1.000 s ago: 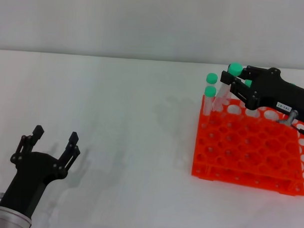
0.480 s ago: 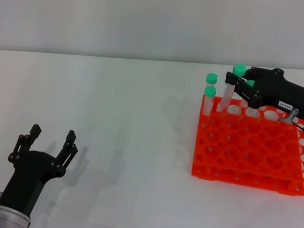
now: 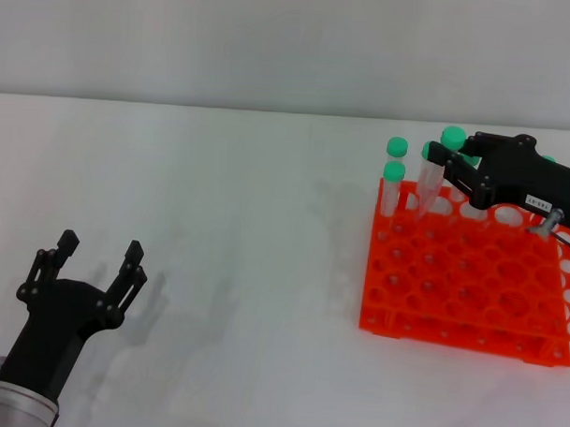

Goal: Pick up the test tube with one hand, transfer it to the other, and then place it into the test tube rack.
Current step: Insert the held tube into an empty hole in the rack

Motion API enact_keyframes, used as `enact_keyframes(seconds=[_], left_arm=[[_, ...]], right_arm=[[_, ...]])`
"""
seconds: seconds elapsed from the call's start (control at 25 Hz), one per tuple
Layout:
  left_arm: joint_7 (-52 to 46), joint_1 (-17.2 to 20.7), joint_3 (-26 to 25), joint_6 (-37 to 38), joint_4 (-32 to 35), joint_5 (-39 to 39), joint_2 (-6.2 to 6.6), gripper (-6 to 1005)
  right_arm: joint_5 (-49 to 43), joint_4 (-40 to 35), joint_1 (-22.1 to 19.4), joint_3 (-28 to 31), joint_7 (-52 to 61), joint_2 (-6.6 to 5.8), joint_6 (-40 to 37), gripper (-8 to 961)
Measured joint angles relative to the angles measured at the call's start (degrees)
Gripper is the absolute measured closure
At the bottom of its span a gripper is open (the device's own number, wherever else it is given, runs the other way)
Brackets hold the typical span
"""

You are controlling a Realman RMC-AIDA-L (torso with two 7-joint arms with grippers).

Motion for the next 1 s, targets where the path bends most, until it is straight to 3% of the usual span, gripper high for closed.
enact_keyframes(seconds=[0.68, 1.0], left_arm=[[-0.03, 0.01, 0.00, 0.07, 0.10, 0.02, 0.00, 173], [-0.03, -0.06, 0.00, 0.84, -0.01, 0.15, 0.09, 173]], right_arm=[[0.24, 0.17, 0.48, -2.38, 0.25, 0.38, -3.40, 744], [0.31, 0.28, 0.38, -6.22, -1.91, 0.49, -3.66, 743]])
